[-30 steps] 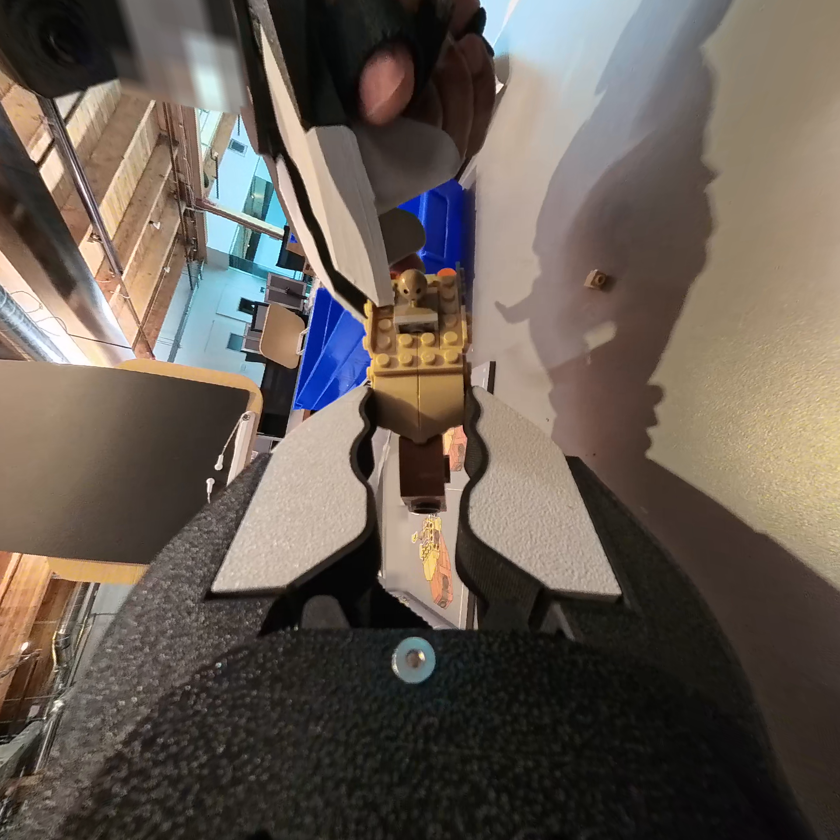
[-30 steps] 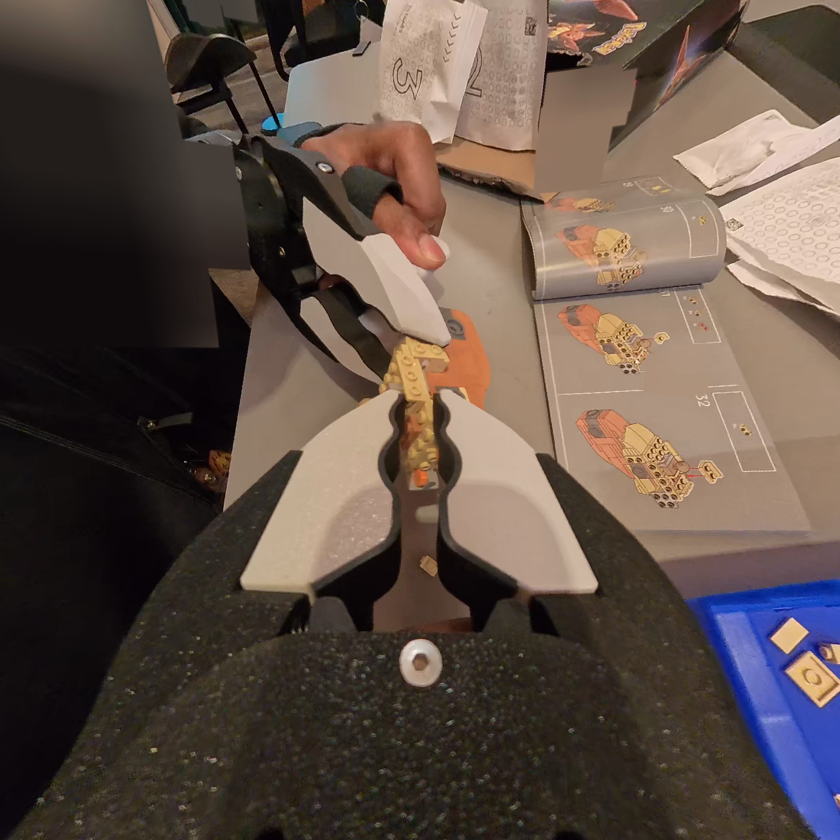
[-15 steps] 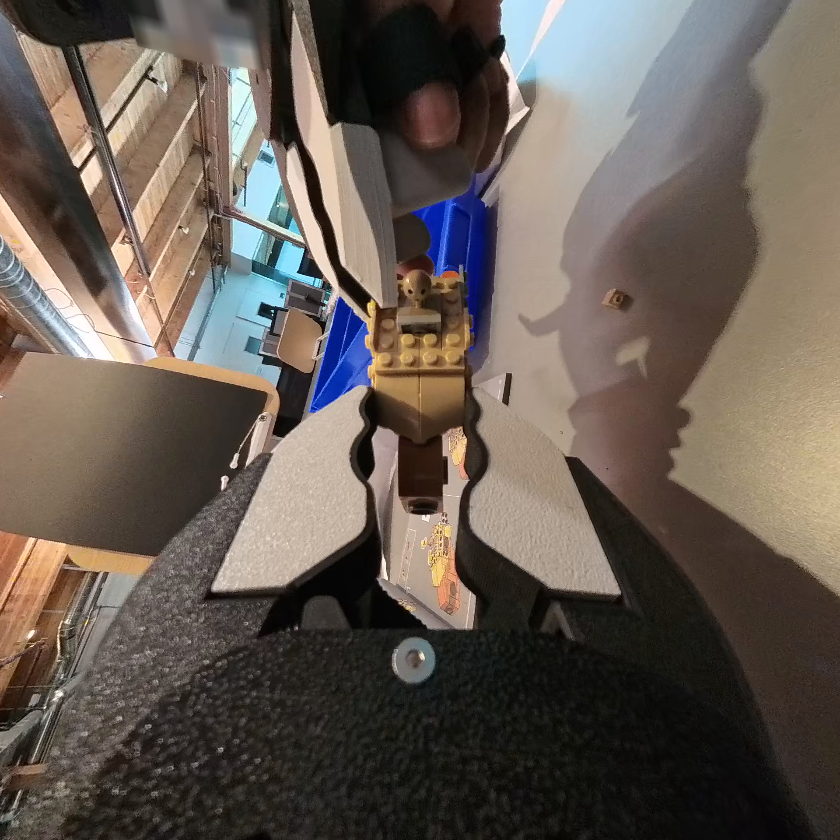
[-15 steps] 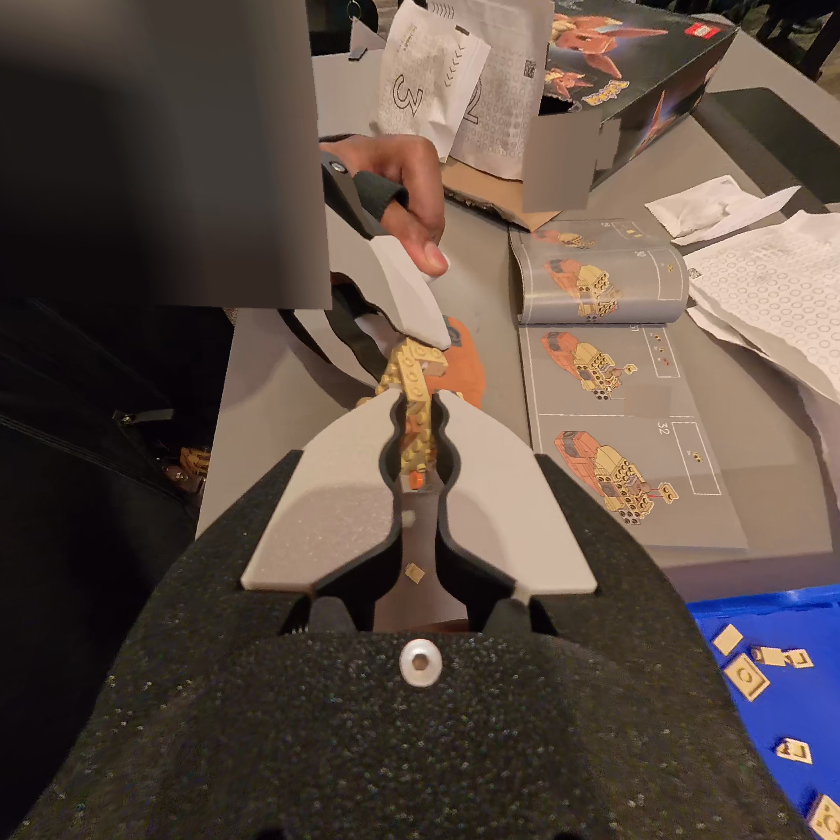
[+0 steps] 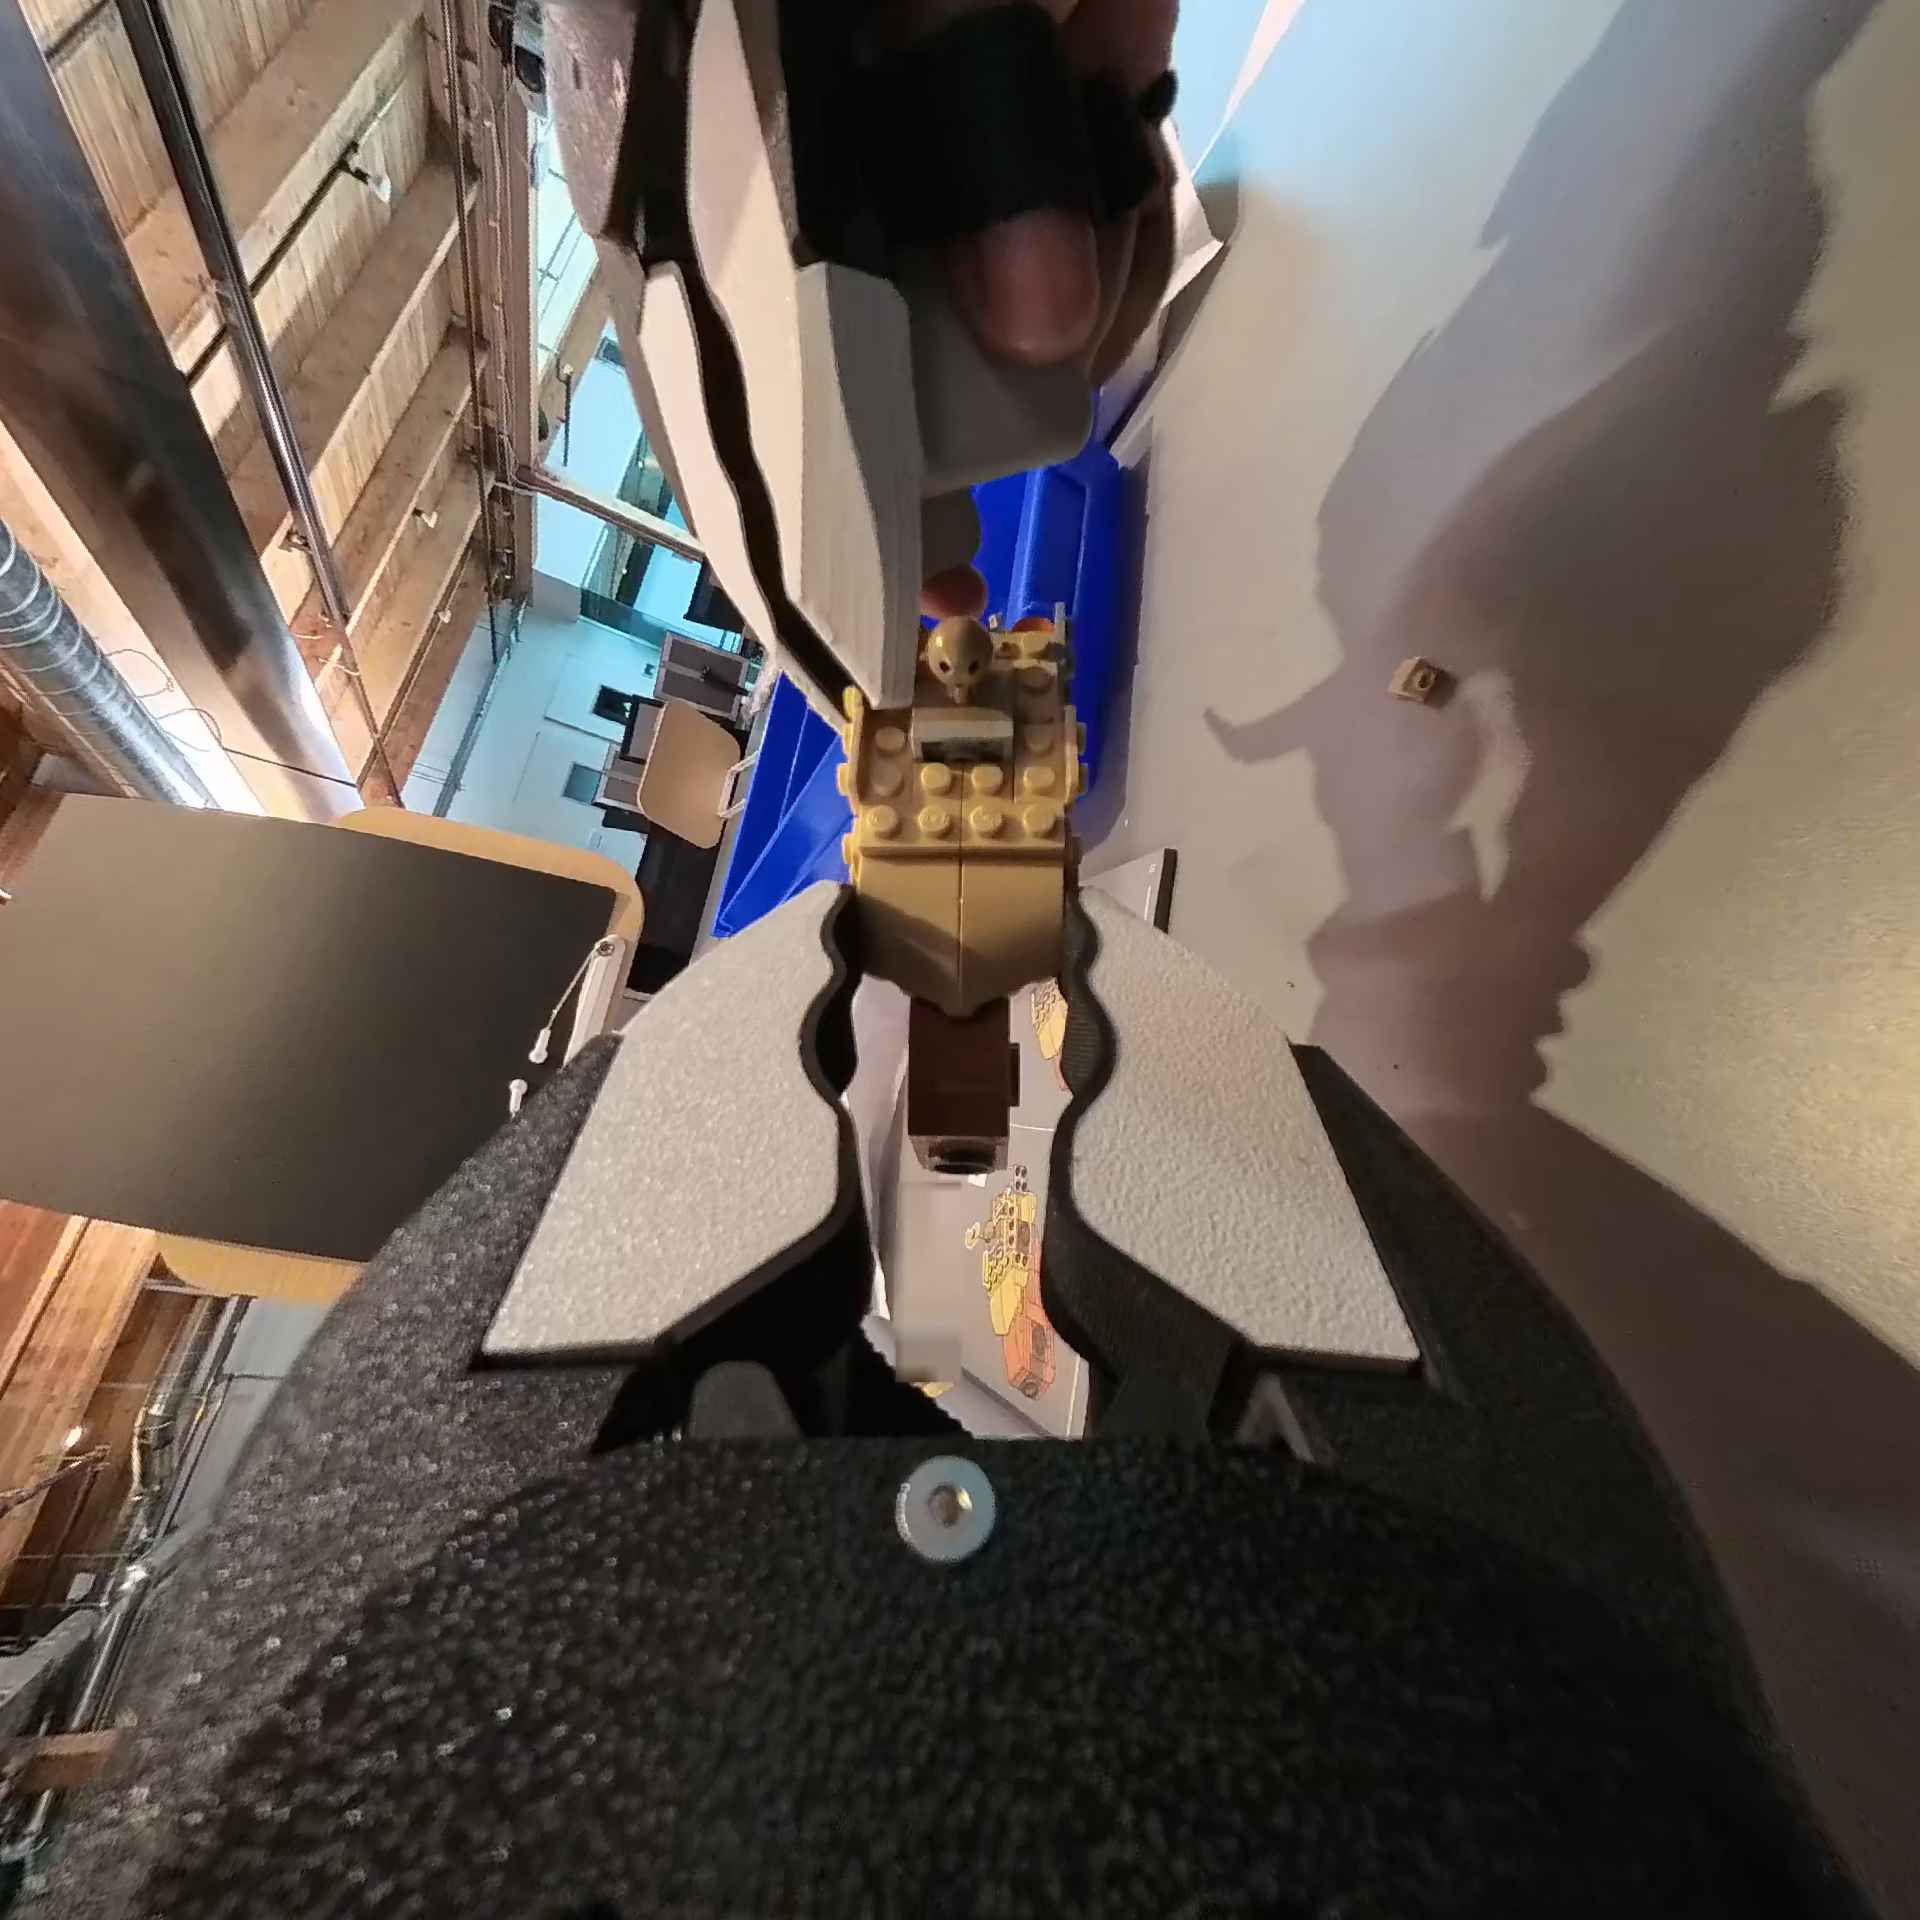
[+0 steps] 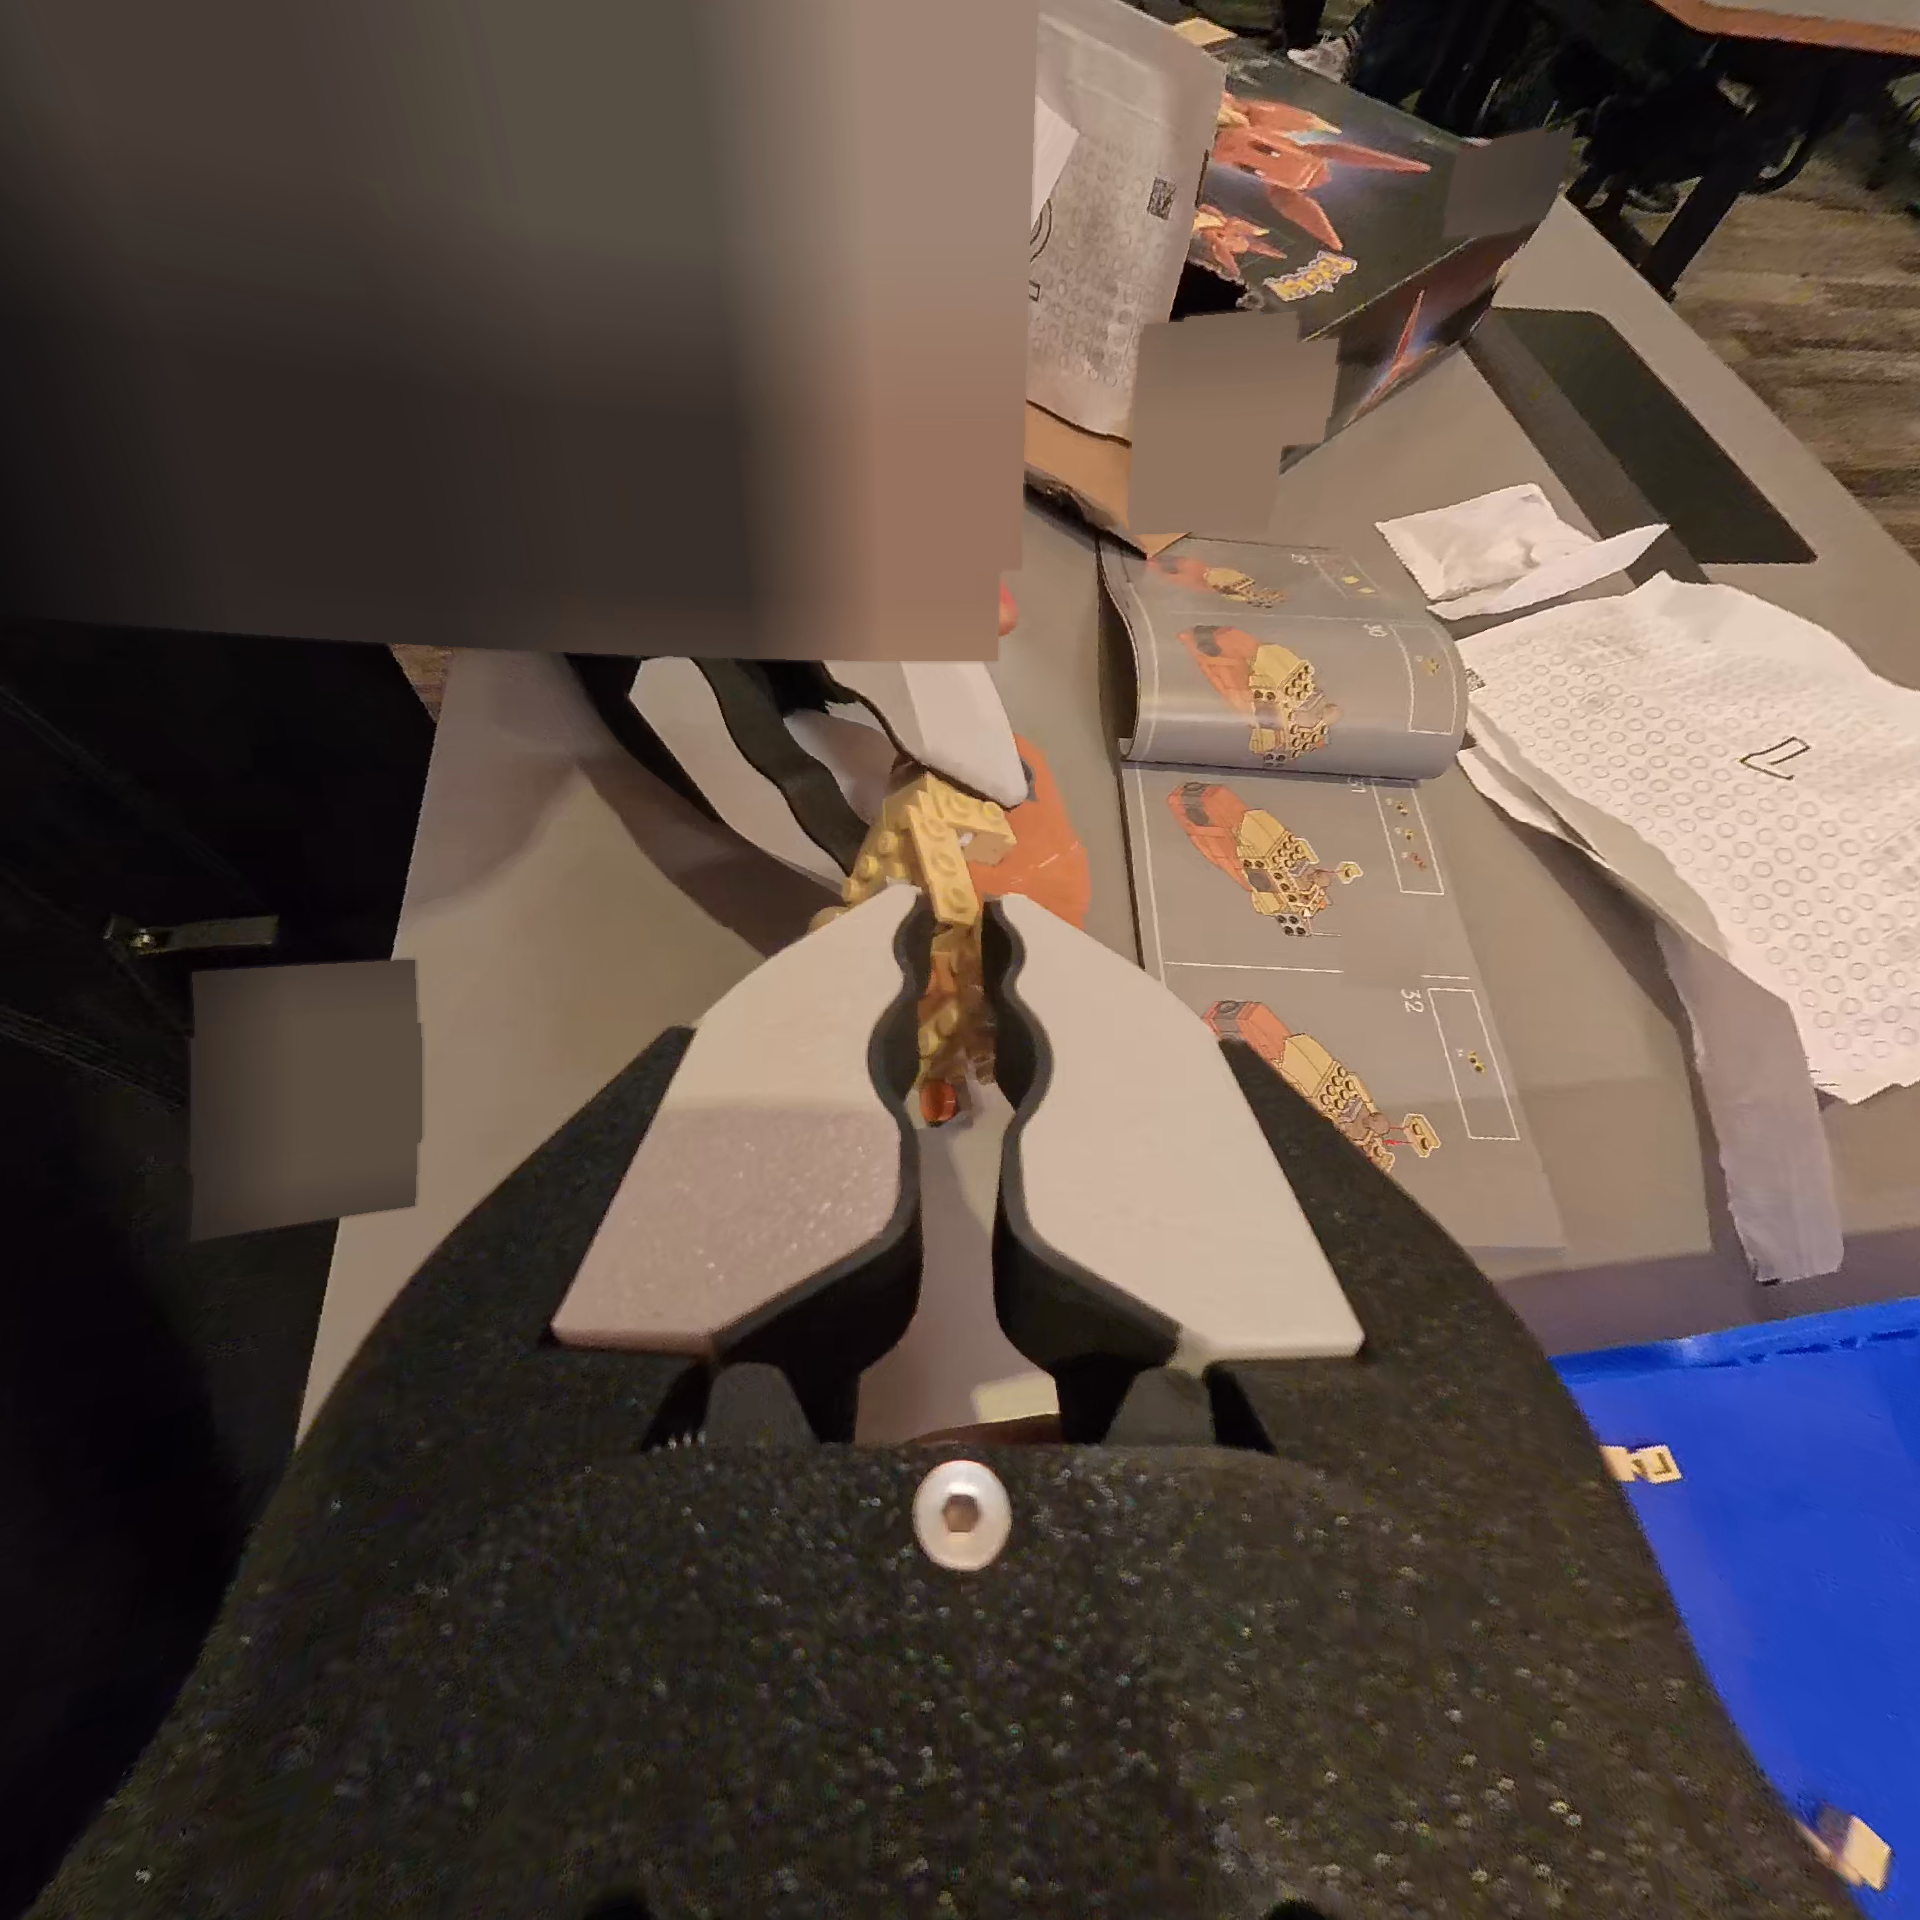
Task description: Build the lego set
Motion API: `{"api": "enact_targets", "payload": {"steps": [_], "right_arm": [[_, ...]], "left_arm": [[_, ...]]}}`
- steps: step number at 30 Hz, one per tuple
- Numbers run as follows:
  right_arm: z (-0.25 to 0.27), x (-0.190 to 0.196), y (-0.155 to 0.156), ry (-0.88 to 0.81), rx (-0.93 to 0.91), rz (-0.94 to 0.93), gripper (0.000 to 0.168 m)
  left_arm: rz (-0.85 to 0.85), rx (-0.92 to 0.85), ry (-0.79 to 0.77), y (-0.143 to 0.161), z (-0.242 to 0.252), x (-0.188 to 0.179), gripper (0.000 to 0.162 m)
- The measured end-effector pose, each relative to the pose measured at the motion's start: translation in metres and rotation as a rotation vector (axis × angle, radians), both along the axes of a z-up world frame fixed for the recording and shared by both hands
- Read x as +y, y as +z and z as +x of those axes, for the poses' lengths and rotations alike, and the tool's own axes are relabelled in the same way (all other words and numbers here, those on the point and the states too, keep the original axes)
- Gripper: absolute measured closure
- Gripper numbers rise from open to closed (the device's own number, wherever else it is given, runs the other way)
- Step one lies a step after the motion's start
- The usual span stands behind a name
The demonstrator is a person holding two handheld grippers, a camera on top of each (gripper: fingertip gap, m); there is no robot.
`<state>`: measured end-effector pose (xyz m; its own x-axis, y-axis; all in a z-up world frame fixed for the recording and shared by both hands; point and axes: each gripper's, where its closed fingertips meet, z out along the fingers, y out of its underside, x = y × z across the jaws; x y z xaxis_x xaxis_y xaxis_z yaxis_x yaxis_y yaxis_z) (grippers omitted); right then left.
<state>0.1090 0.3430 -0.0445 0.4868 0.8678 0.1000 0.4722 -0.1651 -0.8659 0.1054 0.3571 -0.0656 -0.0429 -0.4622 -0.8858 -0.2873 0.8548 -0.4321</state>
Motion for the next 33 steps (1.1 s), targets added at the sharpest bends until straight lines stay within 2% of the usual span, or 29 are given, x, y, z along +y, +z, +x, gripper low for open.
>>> {"api": "enact_targets", "payload": {"steps": [14, 17, 19, 21, 24, 28, 33], "right_arm": [[0.0, 0.001, 0.0, 0.002, -0.018, 0.029, 0.16], [0.0, 0.0, -0.001, 0.016, 0.013, -0.001, 0.158], [0.003, 0.003, -0.003, 0.002, 0.018, -0.011, 0.146], [0.005, 0.004, 0.0, 0.007, 0.056, -0.019, 0.143], [0.009, 0.003, 0.008, 0.025, 0.122, -0.02, 0.144], [0.011, 0.002, 0.017, 0.04, 0.204, -0.024, 0.151], [0.006, 0.002, 0.007, 0.072, 0.174, -0.032, 0.152]], "left_arm": [[0.003, 0.007, -0.002, -0.001, 0.0, 0.001, 0.126], [-0.086, 0.04, -0.041, -0.005, 0.001, -0.003, 0.126], [-0.117, 0.058, -0.059, -0.009, 0.001, -0.005, 0.126], [-0.149, 0.078, -0.064, -0.012, 0.001, -0.006, 0.126], [-0.218, 0.097, -0.071, -0.014, 0.001, -0.005, 0.126], [-0.402, 0.119, -0.095, -0.016, 0.0, -0.005, 0.126], [-0.554, 0.139, -0.113, -0.018, -0.002, -0.003, 0.126]]}}
